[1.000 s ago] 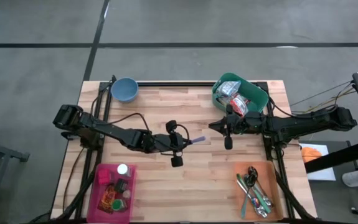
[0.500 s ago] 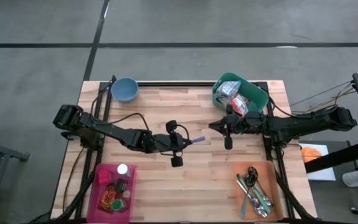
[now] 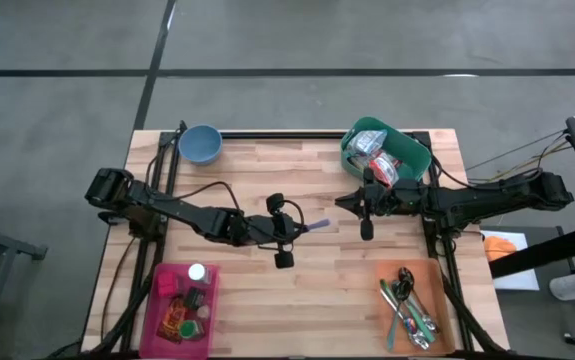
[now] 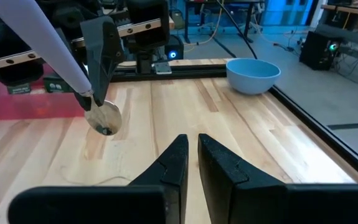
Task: Pick & Place Food Item
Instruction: Put the purple spoon into the orange bin
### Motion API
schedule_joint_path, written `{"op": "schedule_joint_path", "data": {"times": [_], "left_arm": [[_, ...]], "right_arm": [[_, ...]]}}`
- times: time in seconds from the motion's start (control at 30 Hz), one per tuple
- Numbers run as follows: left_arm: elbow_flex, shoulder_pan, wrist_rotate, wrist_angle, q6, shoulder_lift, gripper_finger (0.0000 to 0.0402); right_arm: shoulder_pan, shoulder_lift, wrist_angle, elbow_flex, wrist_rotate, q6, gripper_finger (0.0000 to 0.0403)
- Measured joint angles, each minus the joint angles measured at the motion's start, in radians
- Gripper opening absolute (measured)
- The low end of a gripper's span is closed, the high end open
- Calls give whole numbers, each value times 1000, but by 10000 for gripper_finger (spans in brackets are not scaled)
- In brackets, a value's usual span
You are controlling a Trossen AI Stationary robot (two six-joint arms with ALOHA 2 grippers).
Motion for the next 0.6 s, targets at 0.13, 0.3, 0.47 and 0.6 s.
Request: {"op": "schedule_joint_path", "data": {"times": [0.13,0.3,0.47,0.6], "left_arm": [[0,0,0,0,0,0,17],[0,0,0,0,0,0,17],[0,0,0,0,0,0,17],[0,0,0,0,-1,0,17]], "right_arm": [[0,0,0,0,0,-2,34],[0,0,0,0,0,-6,34],[0,0,-1,0,0,-5,34],[0,0,-16,0,0,-82,34]]}}
